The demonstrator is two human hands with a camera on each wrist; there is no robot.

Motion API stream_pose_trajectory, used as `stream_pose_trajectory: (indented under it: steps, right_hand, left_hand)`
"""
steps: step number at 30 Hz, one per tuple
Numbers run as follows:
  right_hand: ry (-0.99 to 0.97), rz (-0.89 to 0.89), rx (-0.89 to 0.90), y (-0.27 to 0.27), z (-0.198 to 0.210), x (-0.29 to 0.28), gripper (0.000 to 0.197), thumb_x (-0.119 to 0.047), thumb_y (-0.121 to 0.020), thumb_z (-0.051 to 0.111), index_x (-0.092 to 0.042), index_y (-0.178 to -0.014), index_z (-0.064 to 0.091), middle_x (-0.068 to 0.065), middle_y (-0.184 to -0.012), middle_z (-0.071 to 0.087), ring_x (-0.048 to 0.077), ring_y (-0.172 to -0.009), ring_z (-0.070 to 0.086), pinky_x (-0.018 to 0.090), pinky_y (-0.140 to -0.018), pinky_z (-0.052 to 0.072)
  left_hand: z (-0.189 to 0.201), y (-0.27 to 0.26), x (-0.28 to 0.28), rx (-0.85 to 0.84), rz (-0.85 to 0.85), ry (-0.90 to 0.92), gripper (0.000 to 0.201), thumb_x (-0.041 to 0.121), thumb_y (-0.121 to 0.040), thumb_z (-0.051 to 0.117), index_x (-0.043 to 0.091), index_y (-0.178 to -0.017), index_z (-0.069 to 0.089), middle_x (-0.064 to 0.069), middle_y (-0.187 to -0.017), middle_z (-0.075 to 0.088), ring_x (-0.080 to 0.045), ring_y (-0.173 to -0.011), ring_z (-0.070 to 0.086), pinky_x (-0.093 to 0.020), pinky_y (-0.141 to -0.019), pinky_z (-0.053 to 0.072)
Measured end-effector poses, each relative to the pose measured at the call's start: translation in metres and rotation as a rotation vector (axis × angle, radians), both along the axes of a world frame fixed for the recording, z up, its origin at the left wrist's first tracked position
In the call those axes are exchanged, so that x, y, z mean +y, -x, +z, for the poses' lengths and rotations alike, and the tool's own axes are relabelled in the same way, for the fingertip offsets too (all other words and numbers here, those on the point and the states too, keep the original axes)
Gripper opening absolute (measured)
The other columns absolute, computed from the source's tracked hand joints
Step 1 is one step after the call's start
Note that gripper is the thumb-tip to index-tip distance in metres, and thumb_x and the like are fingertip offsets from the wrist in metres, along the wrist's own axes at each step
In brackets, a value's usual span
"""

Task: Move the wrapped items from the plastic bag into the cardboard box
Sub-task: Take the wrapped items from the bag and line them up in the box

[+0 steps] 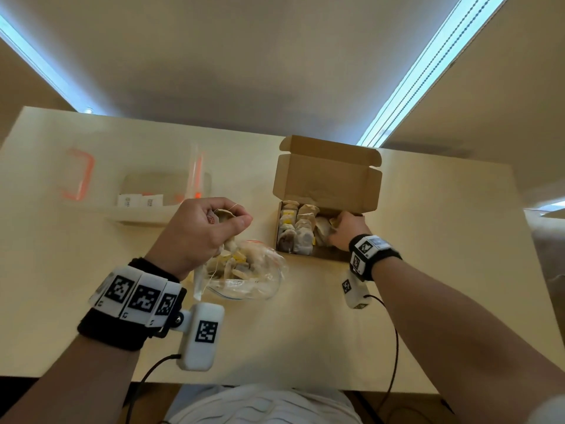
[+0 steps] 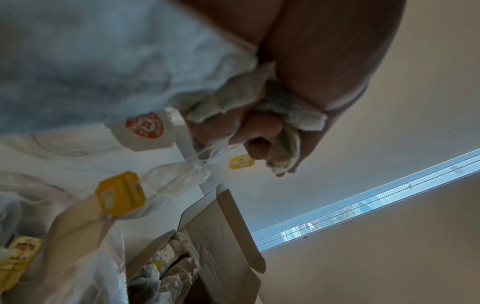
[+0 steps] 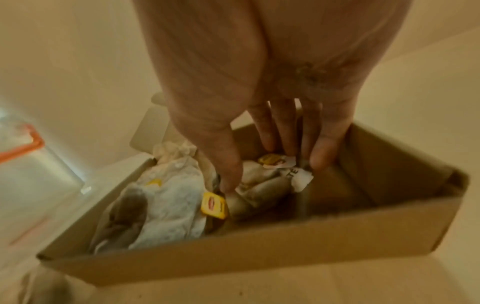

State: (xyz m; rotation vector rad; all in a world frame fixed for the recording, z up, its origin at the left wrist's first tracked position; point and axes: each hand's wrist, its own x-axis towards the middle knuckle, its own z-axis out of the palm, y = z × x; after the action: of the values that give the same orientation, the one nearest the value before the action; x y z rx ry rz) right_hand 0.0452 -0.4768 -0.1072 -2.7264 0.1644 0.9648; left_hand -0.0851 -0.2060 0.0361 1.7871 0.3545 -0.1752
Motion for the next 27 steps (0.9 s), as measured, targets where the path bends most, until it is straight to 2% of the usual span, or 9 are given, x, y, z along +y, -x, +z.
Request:
stream_pose_trajectory:
  steps: [2, 6, 9, 11, 16, 18, 20, 23, 27]
  right_hand:
    - [0.021, 0.025, -0.023, 0.001, -0.007, 0.008, 0.054, -0.04, -0.08, 0.071, -0.015, -0.124, 0.054, 0.012, -0.122, 0.059, 0.031, -0.107, 0.059, 0.042, -0.094, 0.053]
    - [-0.023, -0.106, -0.027, 0.004, -0.011, 0.016, 0.049, -0.033, -0.088, 0.067, -0.015, -0.13, 0.049, 0.012, -0.123, 0.057, 0.031, -0.105, 0.06, 0.044, -0.092, 0.054]
    - [-0.041, -0.118, 0.001, 0.006, -0.015, 0.016, 0.048, -0.021, -0.087, 0.069, -0.019, -0.131, 0.049, 0.011, -0.121, 0.058, 0.029, -0.099, 0.061, 0.043, -0.09, 0.055]
    - [-0.047, -0.1, 0.01, 0.007, -0.017, 0.015, 0.044, -0.016, -0.088, 0.068, -0.019, -0.13, 0.054, 0.01, -0.122, 0.059, 0.025, -0.093, 0.058, 0.036, -0.086, 0.054]
    - [-0.087, -0.121, 0.033, 0.005, -0.013, 0.009, 0.029, -0.025, -0.09, 0.067, -0.017, -0.117, 0.066, 0.007, -0.112, 0.065, 0.023, -0.095, 0.063, 0.033, -0.083, 0.055]
    - [-0.164, -0.203, -0.033, 0.001, -0.008, 0.004, 0.021, -0.028, -0.092, 0.065, -0.017, -0.11, 0.066, 0.005, -0.102, 0.065, 0.021, -0.087, 0.062, 0.032, -0.075, 0.054]
    - [-0.231, -0.31, -0.12, -0.005, -0.004, 0.001, 0.02, -0.026, -0.091, 0.066, -0.019, -0.109, 0.066, 0.006, -0.106, 0.066, 0.02, -0.086, 0.06, 0.03, -0.068, 0.048]
    - [-0.276, -0.406, -0.142, -0.008, -0.003, 0.003, 0.036, -0.028, -0.082, 0.078, -0.02, -0.114, 0.063, 0.005, -0.112, 0.063, 0.022, -0.093, 0.057, 0.03, -0.072, 0.045]
    - [-0.286, -0.387, -0.154, -0.003, -0.005, 0.005, 0.054, -0.031, -0.078, 0.082, -0.022, -0.124, 0.055, 0.006, -0.117, 0.06, 0.024, -0.101, 0.057, 0.031, -0.082, 0.049]
  left_hand:
    - [0.0, 0.001, 0.0, 0.006, -0.004, -0.001, 0.004, 0.022, -0.084, 0.075, 0.019, -0.081, 0.074, -0.022, -0.056, 0.057, -0.027, -0.05, 0.048, -0.019, -0.04, 0.037]
    - [0.002, 0.003, 0.001, 0.006, 0.0, -0.013, 0.003, 0.022, -0.084, 0.075, 0.02, -0.082, 0.074, -0.014, -0.054, 0.06, -0.028, -0.051, 0.051, -0.02, -0.043, 0.039]
    - [0.002, 0.004, 0.003, 0.003, 0.006, -0.002, 0.003, 0.022, -0.084, 0.075, 0.023, -0.082, 0.074, -0.019, -0.056, 0.06, -0.028, -0.052, 0.049, -0.022, -0.044, 0.038]
    - [0.003, 0.003, 0.003, 0.002, 0.009, 0.002, 0.004, 0.02, -0.084, 0.075, 0.019, -0.081, 0.074, -0.029, -0.059, 0.058, -0.028, -0.051, 0.046, -0.022, -0.044, 0.037]
    - [0.003, 0.001, 0.001, 0.003, 0.006, 0.001, 0.004, 0.019, -0.085, 0.074, 0.016, -0.083, 0.073, -0.038, -0.062, 0.052, -0.027, -0.05, 0.042, -0.022, -0.041, 0.036]
    - [0.001, 0.0, 0.002, 0.005, 0.007, 0.0, 0.004, 0.02, -0.085, 0.075, 0.017, -0.081, 0.074, -0.037, -0.061, 0.052, -0.028, -0.05, 0.042, -0.021, -0.041, 0.036]
    - [-0.001, -0.002, 0.002, 0.011, 0.007, 0.005, 0.004, 0.021, -0.084, 0.075, 0.019, -0.081, 0.074, -0.037, -0.061, 0.052, -0.028, -0.05, 0.041, -0.022, -0.043, 0.034]
    - [-0.003, -0.005, -0.001, 0.016, -0.008, 0.005, 0.005, 0.021, -0.085, 0.075, 0.016, -0.082, 0.074, -0.039, -0.062, 0.05, -0.029, -0.051, 0.04, -0.024, -0.045, 0.033]
    - [-0.002, -0.007, -0.002, 0.018, -0.022, 0.019, 0.006, 0.021, -0.085, 0.074, 0.014, -0.084, 0.073, -0.04, -0.061, 0.047, -0.027, -0.049, 0.035, -0.023, -0.044, 0.03]
